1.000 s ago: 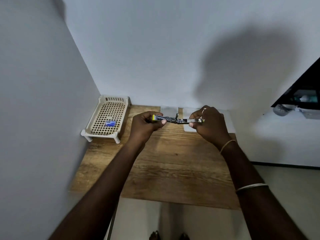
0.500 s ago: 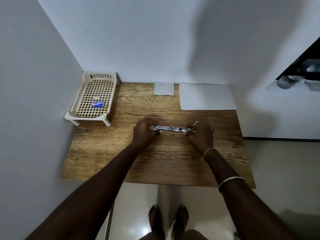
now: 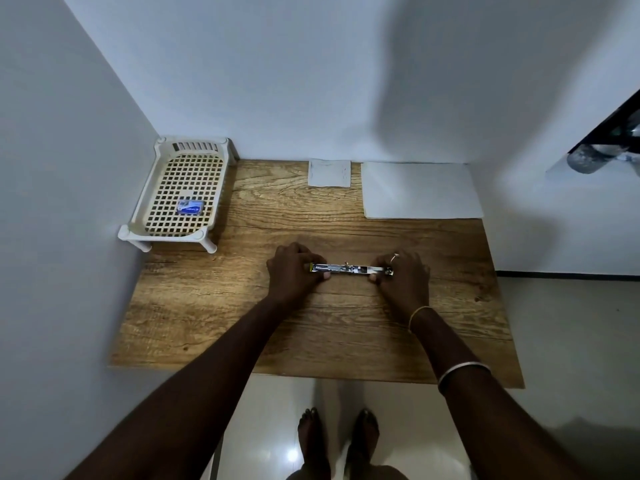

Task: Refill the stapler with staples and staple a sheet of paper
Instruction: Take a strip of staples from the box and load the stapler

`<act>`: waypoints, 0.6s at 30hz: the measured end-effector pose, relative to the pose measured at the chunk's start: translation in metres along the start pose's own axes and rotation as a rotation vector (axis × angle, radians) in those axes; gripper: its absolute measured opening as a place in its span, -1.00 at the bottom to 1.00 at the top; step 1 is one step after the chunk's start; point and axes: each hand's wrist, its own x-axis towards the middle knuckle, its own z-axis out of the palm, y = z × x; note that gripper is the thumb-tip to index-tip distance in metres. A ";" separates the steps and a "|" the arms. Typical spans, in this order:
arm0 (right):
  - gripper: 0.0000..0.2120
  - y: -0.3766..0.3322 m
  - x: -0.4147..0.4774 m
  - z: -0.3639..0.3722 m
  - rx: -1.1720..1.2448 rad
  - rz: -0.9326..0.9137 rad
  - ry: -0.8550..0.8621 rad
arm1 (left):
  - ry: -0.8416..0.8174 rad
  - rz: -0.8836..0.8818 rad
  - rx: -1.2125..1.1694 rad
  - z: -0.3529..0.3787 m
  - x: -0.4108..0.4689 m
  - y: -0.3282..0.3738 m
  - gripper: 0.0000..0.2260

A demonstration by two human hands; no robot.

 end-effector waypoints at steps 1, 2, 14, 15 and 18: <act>-0.84 0.000 0.000 0.000 0.002 0.000 0.000 | -0.002 -0.006 -0.010 0.000 0.000 -0.001 -0.71; -0.84 0.001 0.000 0.000 0.001 0.003 -0.001 | -0.004 -0.009 -0.018 -0.001 0.000 -0.001 -0.70; -0.63 -0.003 -0.001 -0.019 -0.040 -0.016 -0.091 | -0.084 0.050 0.034 -0.009 0.000 -0.008 -0.51; -0.57 -0.003 -0.001 -0.021 -0.052 -0.011 -0.096 | -0.096 0.052 0.041 -0.010 -0.001 -0.010 -0.46; -0.50 -0.010 0.000 -0.028 -0.045 0.014 -0.085 | -0.098 0.057 0.019 -0.018 -0.003 -0.017 -0.40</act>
